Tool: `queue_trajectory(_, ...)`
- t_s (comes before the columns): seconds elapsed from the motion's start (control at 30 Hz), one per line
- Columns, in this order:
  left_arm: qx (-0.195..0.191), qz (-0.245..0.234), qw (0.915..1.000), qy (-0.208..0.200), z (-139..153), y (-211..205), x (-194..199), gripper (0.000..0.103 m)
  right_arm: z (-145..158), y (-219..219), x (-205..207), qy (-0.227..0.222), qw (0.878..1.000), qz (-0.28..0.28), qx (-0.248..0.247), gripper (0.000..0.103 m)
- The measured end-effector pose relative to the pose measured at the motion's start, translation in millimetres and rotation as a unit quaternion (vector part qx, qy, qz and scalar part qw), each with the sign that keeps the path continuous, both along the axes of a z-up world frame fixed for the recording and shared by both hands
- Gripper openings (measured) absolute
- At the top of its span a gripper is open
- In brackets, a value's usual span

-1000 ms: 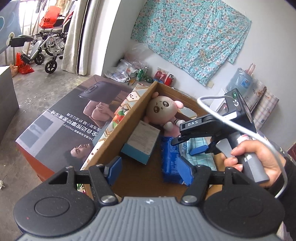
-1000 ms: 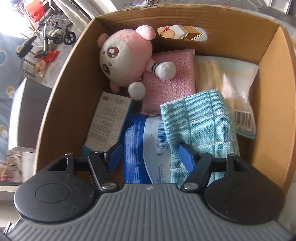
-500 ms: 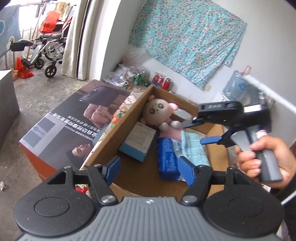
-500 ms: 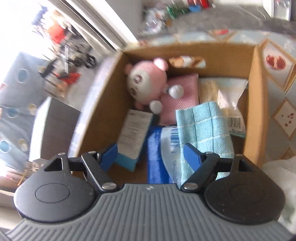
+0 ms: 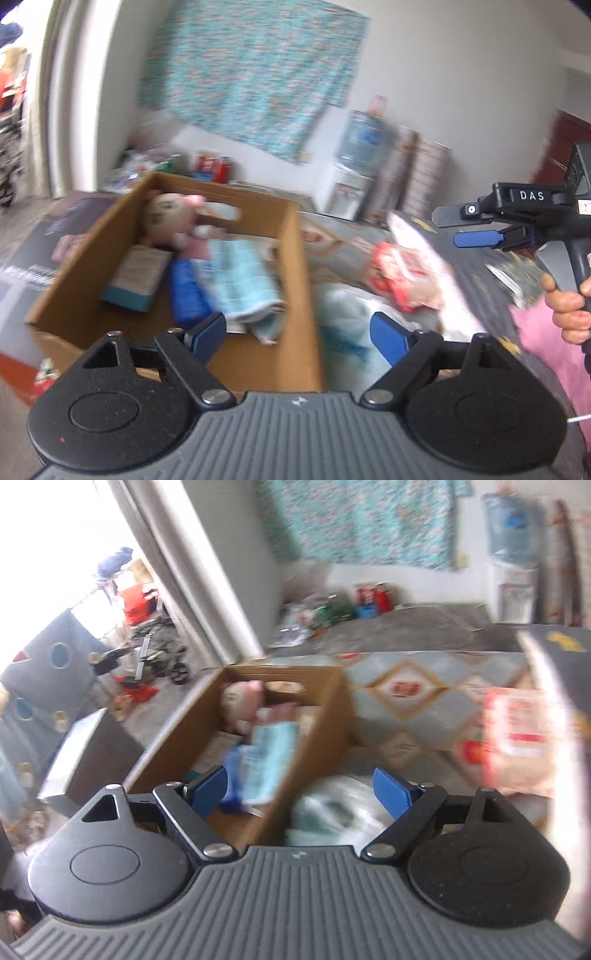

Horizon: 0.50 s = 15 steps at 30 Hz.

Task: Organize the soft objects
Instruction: 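Move the right tool back toward the items beside the white bags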

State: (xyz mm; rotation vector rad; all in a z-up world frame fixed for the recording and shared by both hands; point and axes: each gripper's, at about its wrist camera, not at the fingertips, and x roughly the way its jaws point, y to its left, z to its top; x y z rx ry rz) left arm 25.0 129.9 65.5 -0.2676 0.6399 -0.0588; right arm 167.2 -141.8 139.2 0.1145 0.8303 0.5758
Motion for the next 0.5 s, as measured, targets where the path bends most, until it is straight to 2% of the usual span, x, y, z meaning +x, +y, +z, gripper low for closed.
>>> queue_trajectory(0.23,0.005,-0.079,0.9968,-0.009,-19.8,-79.4,8.6,0.087,-30.7,-89.4,-40.5,0.009,0.998,-0.057,0.001,0.086)
queue_trajectory(0.33,0.01,-0.108,0.9941,-0.01,-30.5,-110.3,11.1,0.087,-54.0,-113.9,-52.2,0.024,0.997,-0.073,0.002,0.086)
queue_trajectory(0.5,0.015,-0.144,0.9895,-0.004,-53.0,-152.8,14.2,0.087,-76.6,-142.9,-72.0,0.033,0.996,-0.085,-0.012,0.086)
